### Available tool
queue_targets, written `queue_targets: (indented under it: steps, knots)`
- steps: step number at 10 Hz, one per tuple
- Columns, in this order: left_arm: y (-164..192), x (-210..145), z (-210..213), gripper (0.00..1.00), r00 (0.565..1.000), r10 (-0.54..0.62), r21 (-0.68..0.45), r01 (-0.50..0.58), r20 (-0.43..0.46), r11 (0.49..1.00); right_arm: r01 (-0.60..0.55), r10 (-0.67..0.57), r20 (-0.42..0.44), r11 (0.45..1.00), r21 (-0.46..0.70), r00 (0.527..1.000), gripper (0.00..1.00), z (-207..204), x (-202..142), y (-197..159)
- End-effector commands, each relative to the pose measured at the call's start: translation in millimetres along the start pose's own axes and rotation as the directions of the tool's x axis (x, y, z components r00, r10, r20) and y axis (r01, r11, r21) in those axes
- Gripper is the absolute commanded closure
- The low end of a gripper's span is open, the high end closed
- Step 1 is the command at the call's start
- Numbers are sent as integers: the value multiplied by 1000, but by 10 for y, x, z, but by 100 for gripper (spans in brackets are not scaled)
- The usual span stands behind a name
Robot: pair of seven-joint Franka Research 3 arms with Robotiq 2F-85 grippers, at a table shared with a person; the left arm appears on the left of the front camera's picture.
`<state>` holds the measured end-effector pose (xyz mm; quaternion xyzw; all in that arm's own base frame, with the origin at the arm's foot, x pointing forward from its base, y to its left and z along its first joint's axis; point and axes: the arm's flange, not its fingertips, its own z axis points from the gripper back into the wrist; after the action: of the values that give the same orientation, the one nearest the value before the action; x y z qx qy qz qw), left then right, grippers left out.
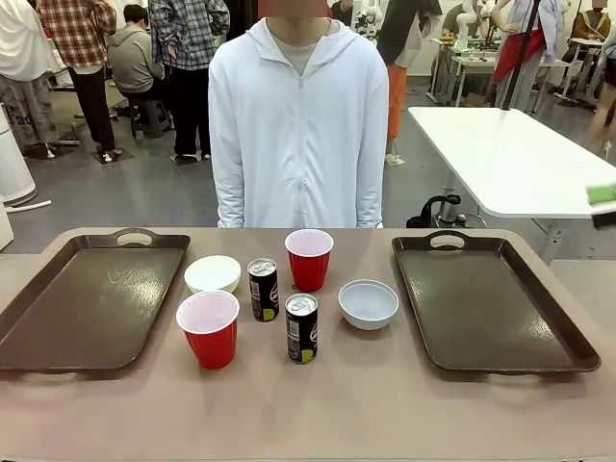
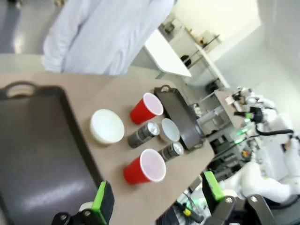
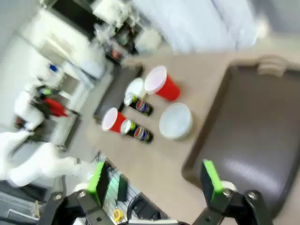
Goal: Prepare tableware on both trays.
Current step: Pick up a Picnic Bowl from the table and place it on a Handle tray.
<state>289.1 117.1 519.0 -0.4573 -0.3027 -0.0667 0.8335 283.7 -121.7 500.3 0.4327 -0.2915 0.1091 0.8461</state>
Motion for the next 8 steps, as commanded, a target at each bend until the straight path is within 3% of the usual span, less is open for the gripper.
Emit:
queue_targets:
  steps: [1,4,8]
  knots:
    - [241,-203,99,0,995,95,28,-94,-33,995,56,-54,-77,998,21,996,0,-438,-1170,-264]
    - [555,-371,112,0,972,229,38,-228,-42,973,146,-140,-79,985,88,987,0,-488,-1411,-573]
    - [708,-509,294,0,951,297,148,-282,-87,948,197,-196,-15,977,77,980,0,-422,-1485,-689]
